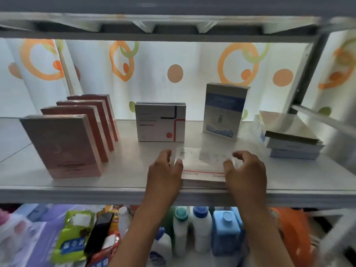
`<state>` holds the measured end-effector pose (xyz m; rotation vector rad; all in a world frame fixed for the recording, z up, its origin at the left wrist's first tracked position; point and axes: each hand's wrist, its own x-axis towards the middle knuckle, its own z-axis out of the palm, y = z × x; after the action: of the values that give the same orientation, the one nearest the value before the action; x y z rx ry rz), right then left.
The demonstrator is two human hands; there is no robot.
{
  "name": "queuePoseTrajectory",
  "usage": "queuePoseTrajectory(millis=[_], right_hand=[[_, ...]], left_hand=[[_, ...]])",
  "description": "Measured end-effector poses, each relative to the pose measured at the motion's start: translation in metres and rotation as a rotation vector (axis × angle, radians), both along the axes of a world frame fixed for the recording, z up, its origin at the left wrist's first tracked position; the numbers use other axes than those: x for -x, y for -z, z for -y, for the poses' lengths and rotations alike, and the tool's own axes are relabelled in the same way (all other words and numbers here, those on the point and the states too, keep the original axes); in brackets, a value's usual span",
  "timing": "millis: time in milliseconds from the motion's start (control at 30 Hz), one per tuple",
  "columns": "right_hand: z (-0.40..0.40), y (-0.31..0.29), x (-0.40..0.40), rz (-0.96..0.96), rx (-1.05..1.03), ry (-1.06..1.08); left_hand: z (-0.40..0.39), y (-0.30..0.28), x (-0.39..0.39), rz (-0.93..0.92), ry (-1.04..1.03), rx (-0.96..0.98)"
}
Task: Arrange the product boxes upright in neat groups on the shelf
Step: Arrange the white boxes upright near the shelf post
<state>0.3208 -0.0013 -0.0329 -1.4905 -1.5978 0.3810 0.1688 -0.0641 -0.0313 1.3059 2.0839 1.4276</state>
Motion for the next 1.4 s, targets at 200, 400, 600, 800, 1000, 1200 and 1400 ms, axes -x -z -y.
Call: queuePoseTrajectory(millis=[200, 400, 600, 800, 1000, 1200, 1400], right_hand=[[-0.007, 0.004, -0.007, 0.060, 0.158, -0.059], [-0.011, -0.003, -0.011, -0.258, 0.071, -0.168], [-0.008, -0.012, 0.002, -0.538, -0.052, -0.263], [-0.006, -0.011, 0.013, -0.597, 0.047, -0.394], [-0.020, -0.028, 0.002, -0.341, -0.028, -0.489], [-0.017, -0.057, 0.011, -0.362, -0.010, -0.860], [-0.021, -0.047, 0.012, -0.752, 0.025, -0.760]], left_hand=[[-0.001, 0.000, -0.004, -0.157, 0.050, 0.115], [0.006, -0.004, 0.007, 0.095, 0.130, -0.097], [0.011, -0.014, 0.018, 0.307, 0.201, -0.363], [0.014, -0.026, 0.037, 0.577, 0.166, -0.470], [0.019, -0.062, 0.045, 0.461, 0.198, -0.565], [0.015, -0.081, 0.038, 0.287, 0.277, -0.466], [0.016, -0.061, 0.046, 0.247, 0.244, -0.274]])
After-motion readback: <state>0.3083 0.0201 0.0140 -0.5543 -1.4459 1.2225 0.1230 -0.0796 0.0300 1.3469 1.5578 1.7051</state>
